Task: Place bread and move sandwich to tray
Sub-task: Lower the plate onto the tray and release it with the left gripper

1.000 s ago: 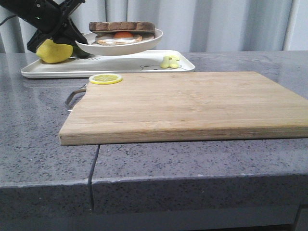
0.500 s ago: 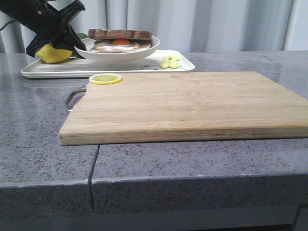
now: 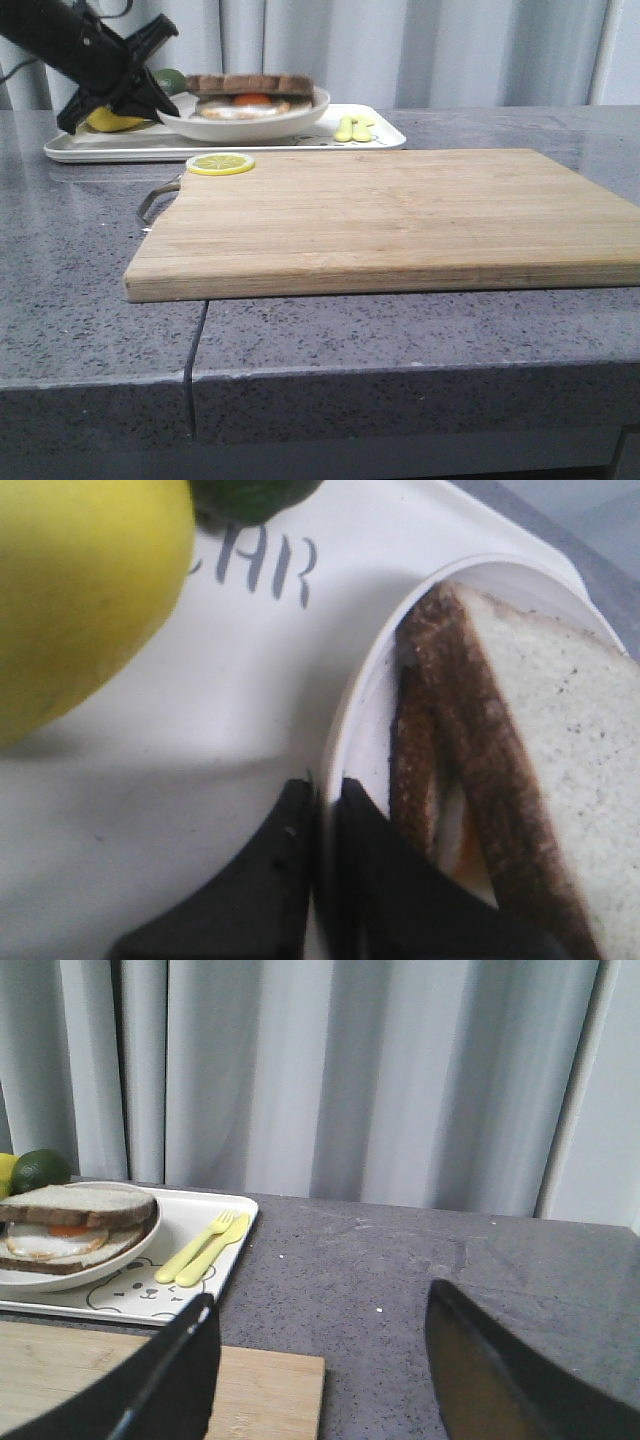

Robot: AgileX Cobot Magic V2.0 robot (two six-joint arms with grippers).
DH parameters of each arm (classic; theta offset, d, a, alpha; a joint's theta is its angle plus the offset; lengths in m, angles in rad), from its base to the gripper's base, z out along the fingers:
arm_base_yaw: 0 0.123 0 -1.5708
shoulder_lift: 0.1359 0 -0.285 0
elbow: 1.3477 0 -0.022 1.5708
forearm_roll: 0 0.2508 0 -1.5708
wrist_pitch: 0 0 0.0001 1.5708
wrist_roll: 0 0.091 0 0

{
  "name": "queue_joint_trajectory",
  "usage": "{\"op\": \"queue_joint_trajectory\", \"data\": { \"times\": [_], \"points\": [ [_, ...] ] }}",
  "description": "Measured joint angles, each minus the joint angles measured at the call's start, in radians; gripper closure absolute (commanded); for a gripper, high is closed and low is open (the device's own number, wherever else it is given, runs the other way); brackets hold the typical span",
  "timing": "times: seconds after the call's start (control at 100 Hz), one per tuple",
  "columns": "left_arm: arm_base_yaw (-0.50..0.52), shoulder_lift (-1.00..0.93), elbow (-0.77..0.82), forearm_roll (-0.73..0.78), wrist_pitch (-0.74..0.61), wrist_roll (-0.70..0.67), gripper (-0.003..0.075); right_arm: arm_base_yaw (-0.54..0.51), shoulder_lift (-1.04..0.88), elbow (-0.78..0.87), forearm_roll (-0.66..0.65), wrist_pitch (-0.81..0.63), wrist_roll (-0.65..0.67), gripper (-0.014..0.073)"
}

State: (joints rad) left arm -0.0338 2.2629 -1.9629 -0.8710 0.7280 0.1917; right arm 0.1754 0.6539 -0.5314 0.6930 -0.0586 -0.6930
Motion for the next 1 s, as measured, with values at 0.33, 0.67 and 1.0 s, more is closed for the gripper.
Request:
{"op": "queue_joint_trajectory", "data": {
  "times": [0.33, 0.67, 1.0],
  "points": [
    [0.000, 0.014, 0.000, -0.001, -0.003, -0.004, 0.0740, 0.000, 0.000, 0.000, 0.000, 0.000, 0.000, 0.0138],
    [0.000, 0.014, 0.000, -0.001, -0.003, -0.004, 0.0737, 0.000, 0.000, 0.000, 0.000, 0.000, 0.000, 0.0139],
    [0.000, 0.014, 0.000, -0.022, -0.003, -0.010, 0.0430, 0.000, 0.000, 0.000, 0.000, 0.000, 0.000, 0.0139]
  ]
}}
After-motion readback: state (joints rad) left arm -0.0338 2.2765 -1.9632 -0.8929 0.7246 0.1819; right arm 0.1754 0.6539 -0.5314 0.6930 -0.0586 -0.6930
